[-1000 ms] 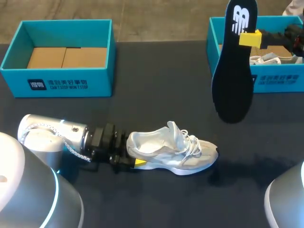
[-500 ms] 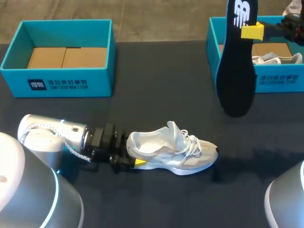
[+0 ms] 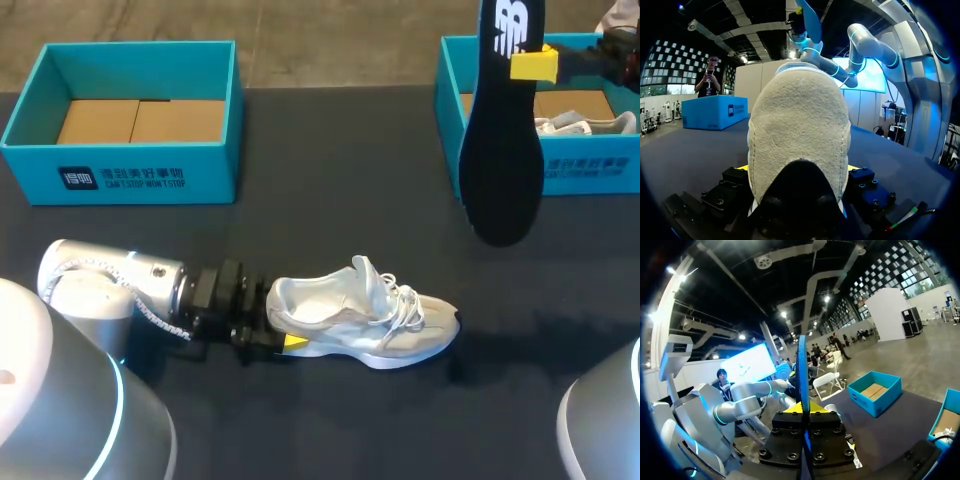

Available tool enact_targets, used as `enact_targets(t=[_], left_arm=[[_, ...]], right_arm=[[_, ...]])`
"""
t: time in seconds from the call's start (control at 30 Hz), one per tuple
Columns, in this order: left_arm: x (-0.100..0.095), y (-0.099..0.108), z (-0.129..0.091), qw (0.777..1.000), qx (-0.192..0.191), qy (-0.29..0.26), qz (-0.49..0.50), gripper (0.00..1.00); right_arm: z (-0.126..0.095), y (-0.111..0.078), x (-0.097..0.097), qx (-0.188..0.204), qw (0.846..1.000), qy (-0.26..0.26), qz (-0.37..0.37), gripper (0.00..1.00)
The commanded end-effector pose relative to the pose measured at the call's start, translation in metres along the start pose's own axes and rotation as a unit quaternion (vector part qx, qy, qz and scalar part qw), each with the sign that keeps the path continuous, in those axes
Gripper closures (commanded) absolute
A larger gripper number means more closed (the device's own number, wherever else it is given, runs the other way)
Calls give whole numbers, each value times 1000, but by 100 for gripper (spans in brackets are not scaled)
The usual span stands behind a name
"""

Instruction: Take the shoe out of the shoebox, open the shoe tongue, remove and reinsert the insole, then place the shoe into the shoebox

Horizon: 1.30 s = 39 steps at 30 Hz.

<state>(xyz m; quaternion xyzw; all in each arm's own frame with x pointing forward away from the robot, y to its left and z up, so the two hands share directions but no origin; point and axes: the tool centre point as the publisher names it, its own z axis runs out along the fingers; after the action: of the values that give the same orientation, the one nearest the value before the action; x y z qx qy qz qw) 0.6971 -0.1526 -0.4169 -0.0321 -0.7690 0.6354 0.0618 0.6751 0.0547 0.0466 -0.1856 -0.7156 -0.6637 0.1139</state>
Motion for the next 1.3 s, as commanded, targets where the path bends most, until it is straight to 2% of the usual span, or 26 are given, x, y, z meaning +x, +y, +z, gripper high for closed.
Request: enact_targets(t=[0.03, 0.07, 0.1, 0.4, 0.77, 0.93, 1.13, 1.3], left_arm=[[-3, 5, -1, 1000, -4, 4, -3, 41], [-4, 6, -1, 1000, -4, 4, -3, 11], [-4, 6, -2, 1000, -5, 4, -3, 0], [-3, 4, -10, 1000, -20, 6, 4, 0], [1, 3, -32, 999, -50, 8, 11, 0], [7, 4, -42, 997, -80, 16, 8, 0], [10, 5, -62, 992, -124, 7, -3, 0], [9, 4, -76, 989, -147, -9, -6, 0]], right_arm=[[1, 1, -1, 1, 1000, 0, 1, 100], [1, 1, -1, 1, 1000, 0, 1, 100], [1, 1, -1, 1, 1000, 0, 1, 100], [1, 1, -1, 1, 1000, 0, 1, 100], [1, 1, -1, 1, 1000, 0, 1, 100], [1, 1, -1, 1, 1000, 0, 1, 100], [1, 1, -1, 1, 1000, 0, 1, 100], [1, 1, -1, 1, 1000, 0, 1, 100]])
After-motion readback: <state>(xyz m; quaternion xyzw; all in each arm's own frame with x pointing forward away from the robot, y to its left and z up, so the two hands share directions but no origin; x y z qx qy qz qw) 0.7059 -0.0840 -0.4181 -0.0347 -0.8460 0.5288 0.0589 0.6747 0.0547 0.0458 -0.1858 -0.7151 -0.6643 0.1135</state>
